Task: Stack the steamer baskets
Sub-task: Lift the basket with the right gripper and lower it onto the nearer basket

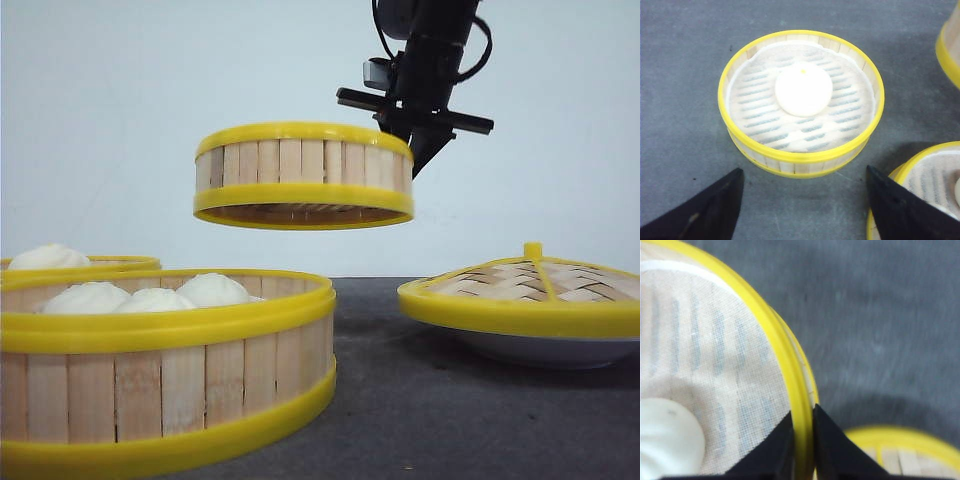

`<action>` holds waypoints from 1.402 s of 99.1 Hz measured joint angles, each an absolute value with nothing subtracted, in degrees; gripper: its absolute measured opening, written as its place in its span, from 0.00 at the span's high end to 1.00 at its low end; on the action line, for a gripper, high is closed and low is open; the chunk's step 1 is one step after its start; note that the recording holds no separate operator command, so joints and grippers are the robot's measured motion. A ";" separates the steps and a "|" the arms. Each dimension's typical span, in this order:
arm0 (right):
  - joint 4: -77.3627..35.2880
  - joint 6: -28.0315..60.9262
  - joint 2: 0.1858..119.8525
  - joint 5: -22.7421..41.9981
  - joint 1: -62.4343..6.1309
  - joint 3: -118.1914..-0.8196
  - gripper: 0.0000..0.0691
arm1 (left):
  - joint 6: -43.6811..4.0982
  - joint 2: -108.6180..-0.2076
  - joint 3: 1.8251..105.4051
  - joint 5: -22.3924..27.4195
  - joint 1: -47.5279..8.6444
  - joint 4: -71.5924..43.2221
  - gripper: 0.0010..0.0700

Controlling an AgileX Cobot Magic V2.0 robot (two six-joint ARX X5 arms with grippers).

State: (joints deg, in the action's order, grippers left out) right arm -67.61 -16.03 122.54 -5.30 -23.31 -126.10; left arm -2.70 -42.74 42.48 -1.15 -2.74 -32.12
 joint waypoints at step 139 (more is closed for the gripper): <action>-45.54 -8.80 90.00 -4.45 -41.32 -85.25 0.96 | -2.70 -42.74 42.48 -1.15 -2.74 -32.14 0.33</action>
State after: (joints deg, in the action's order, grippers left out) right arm -45.54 -8.80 90.00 -4.45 -41.32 -85.25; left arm -2.70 -42.74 42.48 -1.15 -2.74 -32.14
